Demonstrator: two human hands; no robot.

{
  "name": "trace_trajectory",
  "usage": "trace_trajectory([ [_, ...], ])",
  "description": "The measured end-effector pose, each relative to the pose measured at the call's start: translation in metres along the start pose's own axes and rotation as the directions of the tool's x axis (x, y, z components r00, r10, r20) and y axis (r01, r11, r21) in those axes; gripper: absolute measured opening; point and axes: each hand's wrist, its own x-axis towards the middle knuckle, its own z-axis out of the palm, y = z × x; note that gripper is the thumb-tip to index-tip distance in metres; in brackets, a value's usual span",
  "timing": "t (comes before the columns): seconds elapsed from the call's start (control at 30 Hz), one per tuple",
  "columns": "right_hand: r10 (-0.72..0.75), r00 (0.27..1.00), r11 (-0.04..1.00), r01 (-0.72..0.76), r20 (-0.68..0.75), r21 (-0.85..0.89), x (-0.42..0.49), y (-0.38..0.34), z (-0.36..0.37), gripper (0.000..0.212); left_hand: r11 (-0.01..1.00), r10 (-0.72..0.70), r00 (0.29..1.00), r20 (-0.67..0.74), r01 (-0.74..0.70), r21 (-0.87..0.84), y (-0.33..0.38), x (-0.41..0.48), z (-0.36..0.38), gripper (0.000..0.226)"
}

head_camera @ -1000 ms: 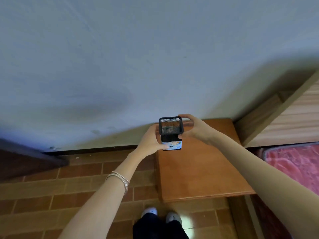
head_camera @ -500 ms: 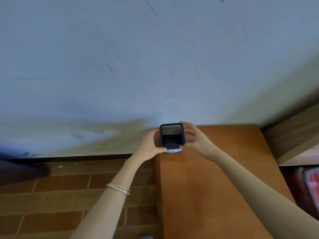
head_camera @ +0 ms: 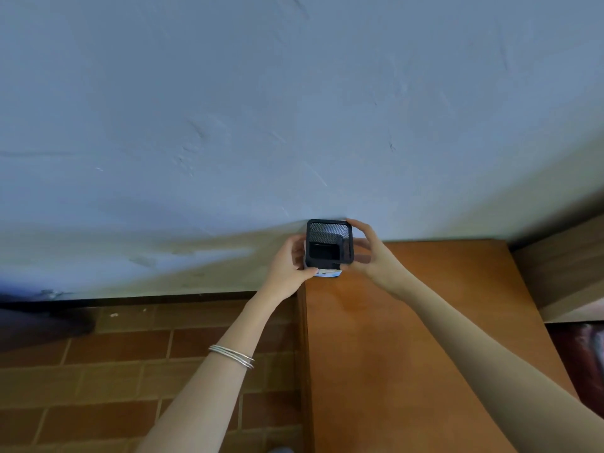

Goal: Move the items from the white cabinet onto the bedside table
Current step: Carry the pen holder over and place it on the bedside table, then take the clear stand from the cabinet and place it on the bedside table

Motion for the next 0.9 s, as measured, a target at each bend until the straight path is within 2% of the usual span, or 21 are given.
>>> trace_trajectory([
  [0.13,-0.011,1.0,0.999,0.01,-0.029,-0.033,0.003,0.001,0.008,0.075,1.0,0.014,0.999,-0.044,-0.014,-0.001,-0.001,0.001,0.004,0.06],
  [0.3,0.014,0.996,0.999,-0.011,-0.085,0.03,0.005,0.002,0.012,0.077,0.999,0.014,0.996,-0.087,-0.017,-0.027,-0.002,0.001,0.009,0.059],
  [0.5,0.058,0.992,0.997,-0.053,-0.113,0.049,-0.002,-0.002,0.01,0.084,0.999,-0.012,0.998,-0.065,0.01,-0.031,0.006,-0.007,0.007,0.063],
  [0.63,0.106,0.987,0.994,-0.109,-0.123,-0.018,-0.029,-0.023,0.001,0.085,0.989,-0.054,0.998,-0.024,0.057,0.136,0.031,-0.034,-0.008,0.071],
  [0.8,0.105,0.978,0.993,-0.114,-0.183,-0.042,-0.084,-0.086,-0.033,0.06,0.959,-0.111,0.994,-0.016,0.111,0.261,0.097,-0.079,-0.034,0.056],
  [0.9,0.049,0.973,0.985,-0.085,-0.227,-0.149,-0.118,-0.133,-0.063,0.053,0.929,-0.042,0.999,0.023,0.031,0.37,0.159,-0.099,-0.036,0.048],
])
